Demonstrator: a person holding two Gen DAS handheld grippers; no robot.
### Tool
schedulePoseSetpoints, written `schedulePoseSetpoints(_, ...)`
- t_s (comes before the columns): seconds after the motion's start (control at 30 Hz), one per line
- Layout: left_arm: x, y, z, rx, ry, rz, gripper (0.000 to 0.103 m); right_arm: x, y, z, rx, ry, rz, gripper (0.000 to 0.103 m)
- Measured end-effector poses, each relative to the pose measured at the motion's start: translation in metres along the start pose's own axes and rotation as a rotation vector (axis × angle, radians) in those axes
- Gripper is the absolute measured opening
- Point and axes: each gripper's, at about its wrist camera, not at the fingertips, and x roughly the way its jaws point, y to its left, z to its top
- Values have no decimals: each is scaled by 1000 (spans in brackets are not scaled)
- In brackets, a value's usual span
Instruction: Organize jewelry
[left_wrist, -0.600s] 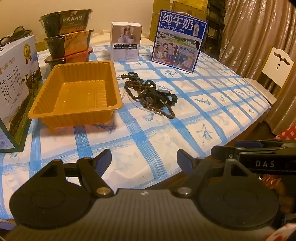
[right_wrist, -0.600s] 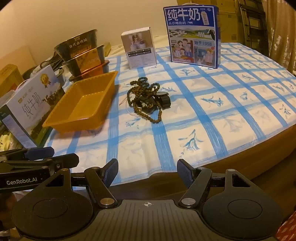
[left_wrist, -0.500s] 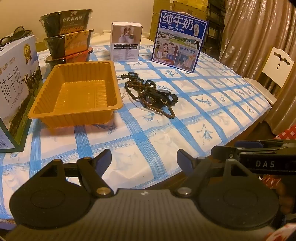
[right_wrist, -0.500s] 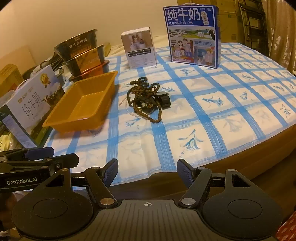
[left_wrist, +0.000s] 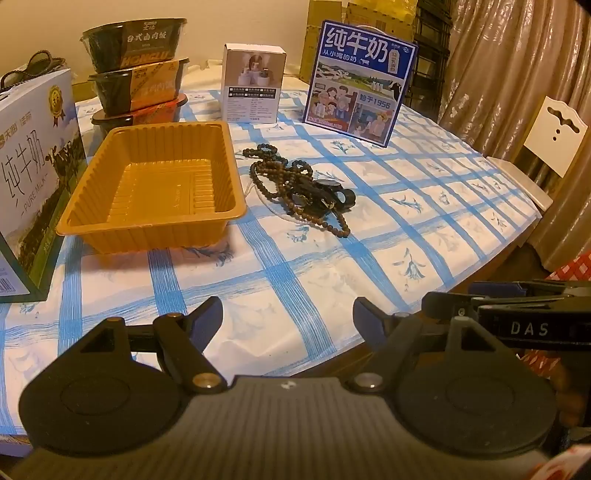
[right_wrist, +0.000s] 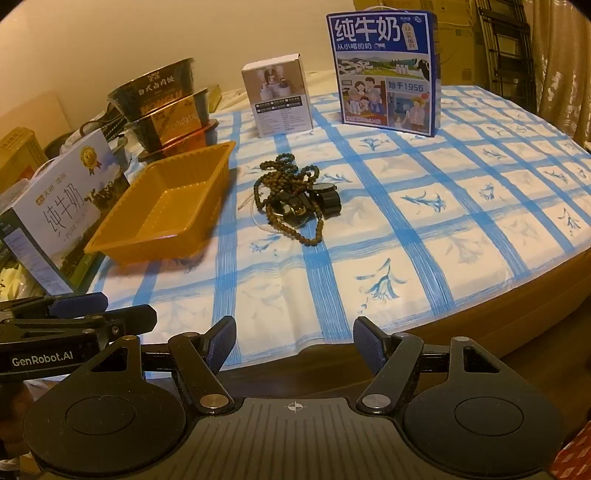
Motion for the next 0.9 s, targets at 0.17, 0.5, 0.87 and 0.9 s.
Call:
schedulePoseSetpoints(0.17, 1, 1, 0, 0, 1, -1, 76, 0, 0, 0, 0, 0, -1, 70)
schedulePoseSetpoints(0.5, 4, 1, 2, -2, 0, -3, 76, 0, 1, 1, -2, -1, -2, 70)
schedulePoseSetpoints(0.87, 2, 2, 4, -2, -1, -4, 76, 4, -1, -4, -3, -3, -1, 70)
schedulePoseSetpoints(0.9, 2, 2, 4, -2, -1, -4, 76, 0, 1, 1, -3, -2, -1, 70)
